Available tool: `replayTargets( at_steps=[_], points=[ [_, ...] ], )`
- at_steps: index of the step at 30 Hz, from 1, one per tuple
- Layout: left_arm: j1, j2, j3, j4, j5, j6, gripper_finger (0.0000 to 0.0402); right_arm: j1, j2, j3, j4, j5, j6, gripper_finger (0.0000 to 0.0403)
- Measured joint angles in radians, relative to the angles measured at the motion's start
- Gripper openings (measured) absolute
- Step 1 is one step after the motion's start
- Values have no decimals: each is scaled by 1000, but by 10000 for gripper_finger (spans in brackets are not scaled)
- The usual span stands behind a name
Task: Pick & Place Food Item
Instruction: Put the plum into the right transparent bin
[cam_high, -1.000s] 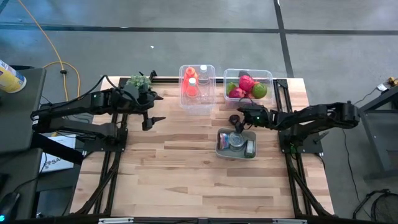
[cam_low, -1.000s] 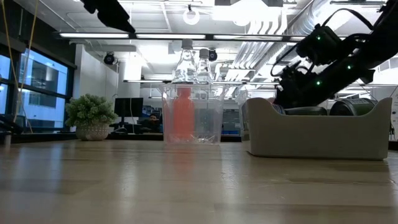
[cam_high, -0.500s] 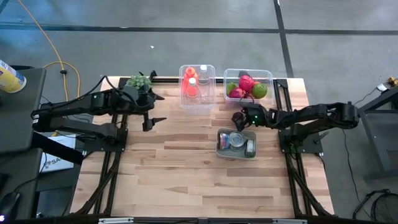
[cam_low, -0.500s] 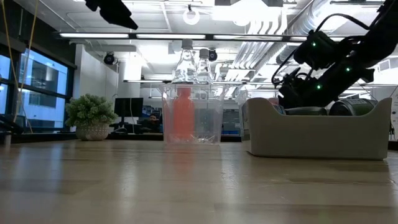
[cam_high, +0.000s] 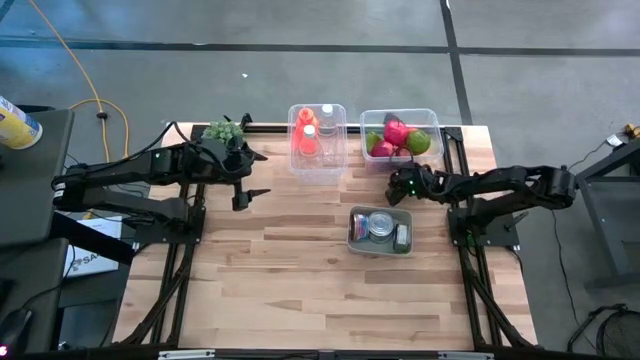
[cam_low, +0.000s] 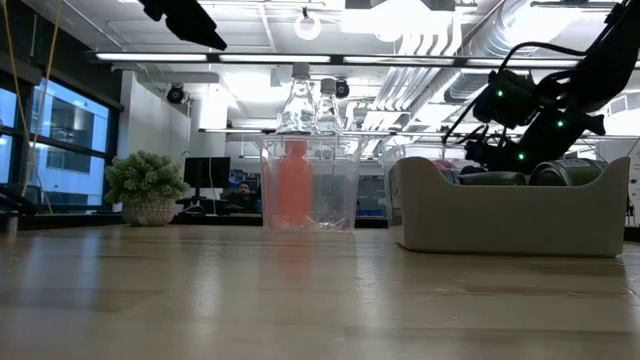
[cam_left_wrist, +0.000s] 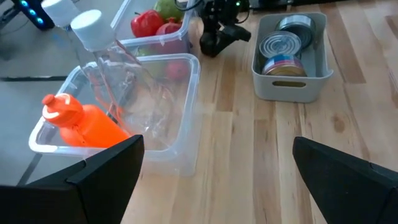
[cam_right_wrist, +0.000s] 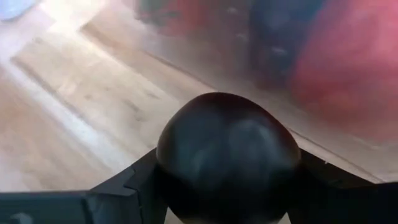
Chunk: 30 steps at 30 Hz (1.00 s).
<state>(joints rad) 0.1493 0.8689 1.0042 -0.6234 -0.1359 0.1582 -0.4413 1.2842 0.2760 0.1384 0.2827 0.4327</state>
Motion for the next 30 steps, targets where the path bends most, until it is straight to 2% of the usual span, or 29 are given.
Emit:
replayTargets(
  at_steps=[6,15,25,28,30],
  points=[
    [0,23,0,0,0,-16,400,20,-13,19,-36,-24,-42,220],
    [0,27,0,0,0,-59,400,120,-173,112,-187,-15,-45,220],
    [0,27,0,0,1,-53,400,212,-412,280,-373,214,-209,220],
    [0,27,0,0,0,-16,400,211,-461,304,-364,263,-294,220],
    [0,27,0,10,1,16,400,188,-473,305,-322,340,-387,220]
  ],
)
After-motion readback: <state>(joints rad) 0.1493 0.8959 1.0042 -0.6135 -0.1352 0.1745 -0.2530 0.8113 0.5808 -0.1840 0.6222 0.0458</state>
